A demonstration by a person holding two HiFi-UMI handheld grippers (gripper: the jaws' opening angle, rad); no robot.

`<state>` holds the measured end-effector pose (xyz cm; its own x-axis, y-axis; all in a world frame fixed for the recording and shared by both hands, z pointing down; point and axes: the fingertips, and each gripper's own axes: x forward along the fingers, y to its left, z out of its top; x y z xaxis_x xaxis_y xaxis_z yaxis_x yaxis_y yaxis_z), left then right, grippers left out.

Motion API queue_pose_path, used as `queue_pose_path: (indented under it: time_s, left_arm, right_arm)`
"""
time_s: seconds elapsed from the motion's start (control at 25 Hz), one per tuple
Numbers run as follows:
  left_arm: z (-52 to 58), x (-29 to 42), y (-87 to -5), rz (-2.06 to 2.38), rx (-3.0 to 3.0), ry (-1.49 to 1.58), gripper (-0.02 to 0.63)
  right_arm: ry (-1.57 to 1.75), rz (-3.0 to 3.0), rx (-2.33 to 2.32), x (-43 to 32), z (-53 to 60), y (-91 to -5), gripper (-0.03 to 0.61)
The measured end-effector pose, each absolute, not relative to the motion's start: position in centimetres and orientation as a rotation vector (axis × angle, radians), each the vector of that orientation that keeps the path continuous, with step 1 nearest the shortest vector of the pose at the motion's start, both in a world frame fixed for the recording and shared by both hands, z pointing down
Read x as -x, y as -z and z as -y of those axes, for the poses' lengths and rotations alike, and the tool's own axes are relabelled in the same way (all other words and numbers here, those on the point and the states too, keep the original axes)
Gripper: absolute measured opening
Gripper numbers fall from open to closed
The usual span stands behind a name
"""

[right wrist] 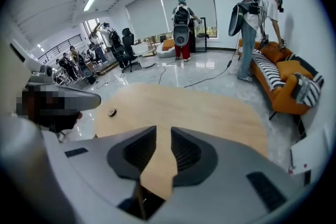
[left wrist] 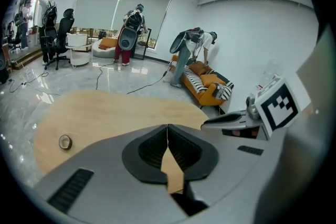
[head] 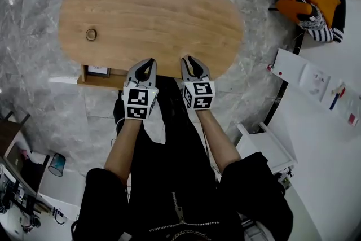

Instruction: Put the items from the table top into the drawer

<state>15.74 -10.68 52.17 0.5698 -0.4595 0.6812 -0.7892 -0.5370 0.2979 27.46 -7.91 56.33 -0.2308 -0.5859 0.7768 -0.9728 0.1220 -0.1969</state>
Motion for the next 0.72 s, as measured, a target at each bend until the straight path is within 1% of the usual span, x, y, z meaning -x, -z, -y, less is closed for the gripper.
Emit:
queue_pose_path:
  time_s: [0.24, 0.72]
  left_arm:
    - [10.1, -16.9, -53.9, 0.941, -2.213, -0.758, 0.014]
    - [9.9, -15.9, -55.1, 0.936, -2.185, -0.792, 0.014]
  right_arm:
    - [-1.025, 1.786, -1.425, -28.0, 5.3, -61.1, 0.101]
    - [-1.021, 1.626, -1.199, -27.9, 2.2, -69.0, 0.107]
